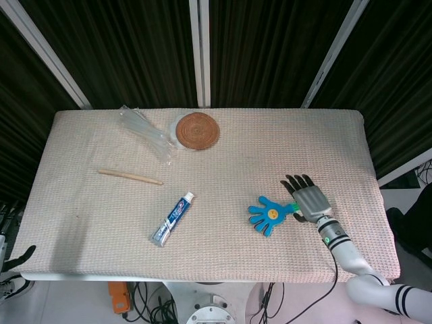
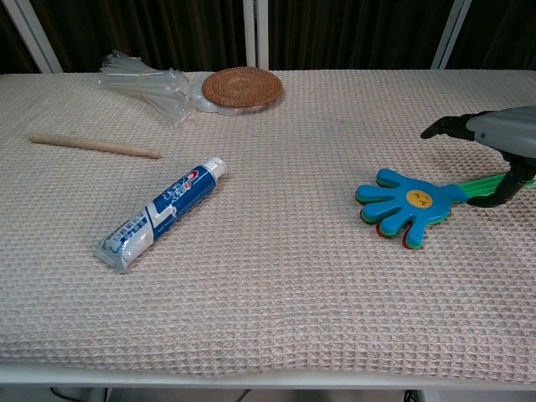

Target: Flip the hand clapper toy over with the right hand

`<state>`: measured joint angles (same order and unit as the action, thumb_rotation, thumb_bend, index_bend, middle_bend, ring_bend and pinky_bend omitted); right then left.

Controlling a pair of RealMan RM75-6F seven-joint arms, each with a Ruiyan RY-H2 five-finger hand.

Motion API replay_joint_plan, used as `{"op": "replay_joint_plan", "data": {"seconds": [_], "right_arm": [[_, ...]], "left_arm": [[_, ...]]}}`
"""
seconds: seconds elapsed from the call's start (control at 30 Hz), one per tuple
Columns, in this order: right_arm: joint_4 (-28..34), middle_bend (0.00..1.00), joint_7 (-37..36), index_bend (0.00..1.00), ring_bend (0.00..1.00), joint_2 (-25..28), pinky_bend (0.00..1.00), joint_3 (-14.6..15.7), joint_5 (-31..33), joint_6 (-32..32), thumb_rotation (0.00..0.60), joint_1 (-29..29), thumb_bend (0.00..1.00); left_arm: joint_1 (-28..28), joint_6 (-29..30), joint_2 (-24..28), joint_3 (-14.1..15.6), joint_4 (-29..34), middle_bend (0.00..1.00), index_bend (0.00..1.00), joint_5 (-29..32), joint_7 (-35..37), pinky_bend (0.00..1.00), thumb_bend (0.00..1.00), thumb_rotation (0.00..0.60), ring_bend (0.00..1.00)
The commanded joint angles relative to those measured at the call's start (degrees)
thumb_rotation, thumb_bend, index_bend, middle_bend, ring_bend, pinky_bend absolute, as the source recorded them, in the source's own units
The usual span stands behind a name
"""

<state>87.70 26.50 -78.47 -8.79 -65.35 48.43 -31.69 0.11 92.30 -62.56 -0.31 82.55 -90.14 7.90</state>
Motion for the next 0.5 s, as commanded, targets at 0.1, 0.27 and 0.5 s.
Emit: {"op": "replay_joint_plan", "data": {"seconds": [0.1,0.27,0.5], "right_arm": [[-0.7,0.0,1.3,0.18,0.0,-1.7,0.0,0.9,1.1,0.8,0.6,-0.8,0.18],[-1.2,0.0,1.5,0.24,0.0,-2.5,0.0,1.8,1.6,1.6,0.6,-1.2,0.18],[-1.5,0.0,0.5,0.31,0.0,-2.4,0.0,2.5,1.7,2.6,0.6,-1.3,0.18]], "left_arm": [[0.2,0.2,0.1,0.0,-0.3,0.03,0.11,0.1,0.4,0.09,0.19,0.6,0.0],[0.4,0.3,-0.1,0.1,-0.7,0.03,0.11,0.1,0.7,0.09,0.19,0.6,0.0],[0.3,0.2,-0.1,0.0,-0.8,0.03,0.11,0.0,0.8,0.09,0.19,0.6,0.0]]}}
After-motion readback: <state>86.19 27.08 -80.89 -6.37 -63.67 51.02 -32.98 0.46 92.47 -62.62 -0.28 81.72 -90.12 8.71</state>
